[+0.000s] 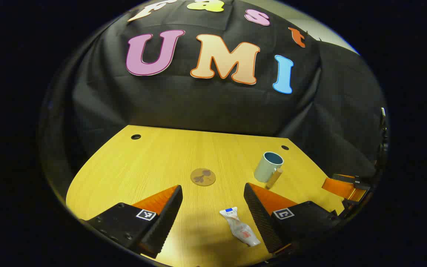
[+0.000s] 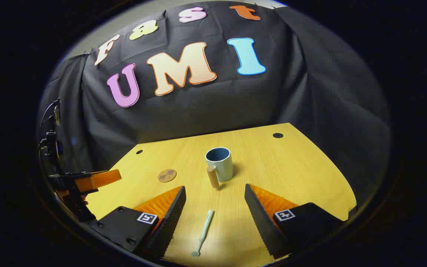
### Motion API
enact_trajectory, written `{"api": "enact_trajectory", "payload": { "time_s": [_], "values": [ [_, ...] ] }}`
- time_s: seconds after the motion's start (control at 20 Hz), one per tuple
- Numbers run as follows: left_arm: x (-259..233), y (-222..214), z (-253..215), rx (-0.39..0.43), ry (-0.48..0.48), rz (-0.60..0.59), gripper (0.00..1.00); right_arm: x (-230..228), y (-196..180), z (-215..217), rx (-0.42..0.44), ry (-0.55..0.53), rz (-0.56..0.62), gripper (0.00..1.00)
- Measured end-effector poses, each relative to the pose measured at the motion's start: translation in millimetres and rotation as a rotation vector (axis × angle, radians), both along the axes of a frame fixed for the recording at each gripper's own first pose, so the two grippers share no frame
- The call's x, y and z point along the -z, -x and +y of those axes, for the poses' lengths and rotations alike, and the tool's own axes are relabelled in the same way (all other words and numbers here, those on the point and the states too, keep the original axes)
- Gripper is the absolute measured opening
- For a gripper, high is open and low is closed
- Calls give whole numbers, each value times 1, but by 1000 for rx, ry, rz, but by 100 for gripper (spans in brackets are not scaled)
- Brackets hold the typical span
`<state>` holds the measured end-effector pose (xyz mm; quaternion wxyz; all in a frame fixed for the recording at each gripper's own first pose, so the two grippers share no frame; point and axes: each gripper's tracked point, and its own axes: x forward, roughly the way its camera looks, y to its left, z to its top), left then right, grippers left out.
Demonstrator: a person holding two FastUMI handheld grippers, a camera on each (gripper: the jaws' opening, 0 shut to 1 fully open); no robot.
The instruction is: Put the toothbrush and toothpaste on the desktop into the cup, then pick up the cup and place it on the coaster on the desktop.
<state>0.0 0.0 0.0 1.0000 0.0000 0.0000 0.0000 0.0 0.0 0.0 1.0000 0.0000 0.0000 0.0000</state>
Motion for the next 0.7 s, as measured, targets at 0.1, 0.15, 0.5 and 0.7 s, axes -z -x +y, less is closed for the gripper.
{"api": "enact_trajectory", "payload": {
  "time_s": [0.1, 0.15, 0.5, 0.7],
  "values": [
    [0, -4, -3, 27, -4, 0, 98, 7, -2, 4, 12, 7, 21, 98],
    [2, -6, -5, 43, 1, 1, 98, 10, -1, 4, 18, 15, 28, 99],
    [8, -8, -3, 83, 18, 16, 98, 27, -5, 13, 38, 59, 74, 98],
    [14, -6, 6, 72, 32, 28, 98, 38, -8, 15, 42, 76, 115, 98]
  ]
}}
